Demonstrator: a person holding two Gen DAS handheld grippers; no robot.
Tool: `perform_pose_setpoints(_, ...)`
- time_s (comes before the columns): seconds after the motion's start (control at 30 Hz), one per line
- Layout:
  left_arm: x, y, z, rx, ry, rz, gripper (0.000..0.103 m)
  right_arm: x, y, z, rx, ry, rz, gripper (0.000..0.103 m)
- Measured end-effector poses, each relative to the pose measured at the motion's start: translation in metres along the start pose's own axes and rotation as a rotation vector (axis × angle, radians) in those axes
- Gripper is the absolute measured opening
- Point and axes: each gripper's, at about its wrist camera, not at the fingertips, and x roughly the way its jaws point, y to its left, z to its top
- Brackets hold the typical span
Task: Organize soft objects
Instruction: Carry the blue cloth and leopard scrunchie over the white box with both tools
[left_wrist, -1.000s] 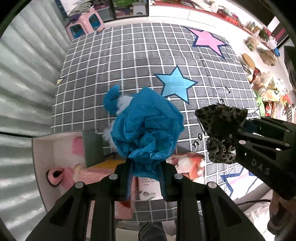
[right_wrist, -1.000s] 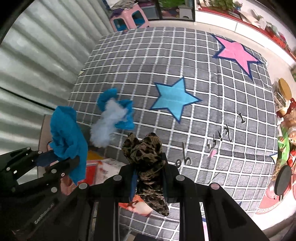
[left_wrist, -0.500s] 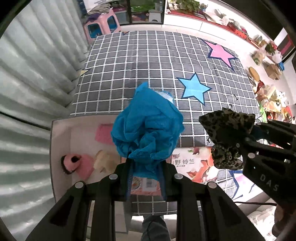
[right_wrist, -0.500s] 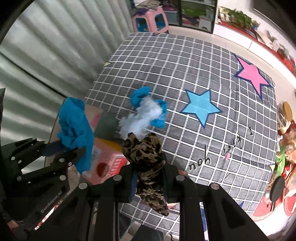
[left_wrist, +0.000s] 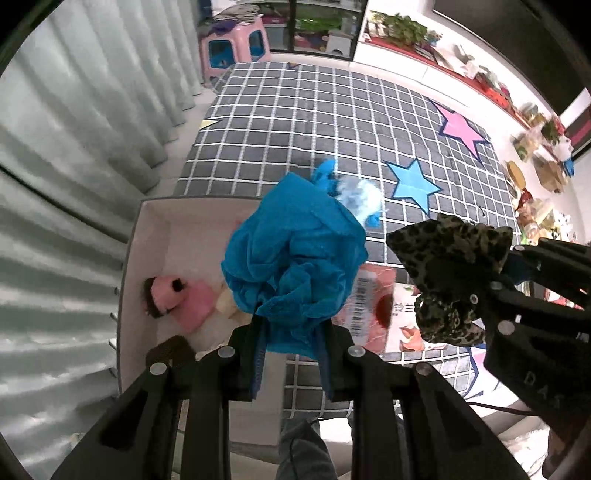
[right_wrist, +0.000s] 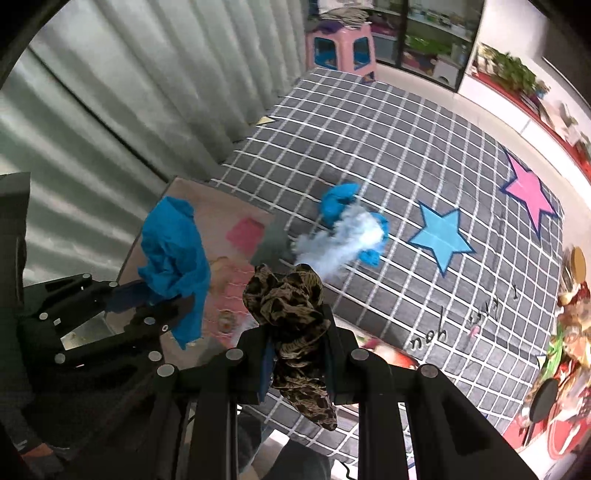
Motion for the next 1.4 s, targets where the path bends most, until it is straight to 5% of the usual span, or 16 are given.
perform_pose_setpoints(0.8,-0.007,0.104,-0.051,-0.248,0.01,0.055,0.026,0.023,0.112,0.022,-0.221,0.038,0.073,0.023)
perform_pose_setpoints(1.4,0.011,0.128,-0.071,-0.309,0.068,0.079,0.026,0.055,0.145,0.026,-0.268,0.102,0.115,0.023)
